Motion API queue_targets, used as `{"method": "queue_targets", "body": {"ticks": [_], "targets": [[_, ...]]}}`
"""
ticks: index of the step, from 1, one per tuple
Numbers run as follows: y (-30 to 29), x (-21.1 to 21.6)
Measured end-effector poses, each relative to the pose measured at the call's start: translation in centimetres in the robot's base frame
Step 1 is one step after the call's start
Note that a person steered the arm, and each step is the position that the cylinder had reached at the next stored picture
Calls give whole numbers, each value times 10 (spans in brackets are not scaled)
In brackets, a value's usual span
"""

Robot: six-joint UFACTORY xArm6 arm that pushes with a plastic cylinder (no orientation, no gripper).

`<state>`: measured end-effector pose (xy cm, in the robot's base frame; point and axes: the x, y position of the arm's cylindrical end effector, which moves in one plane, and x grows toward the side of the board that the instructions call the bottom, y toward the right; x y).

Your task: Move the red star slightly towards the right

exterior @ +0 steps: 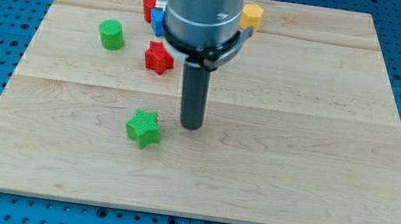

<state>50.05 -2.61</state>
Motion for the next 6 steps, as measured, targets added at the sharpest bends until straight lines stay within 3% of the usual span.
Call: {"method": "queue_targets", "body": {"ticks": [2,3,5,6], "targets": [[-139,43],[-104,38],[-3,-32],[-20,-68]]}}
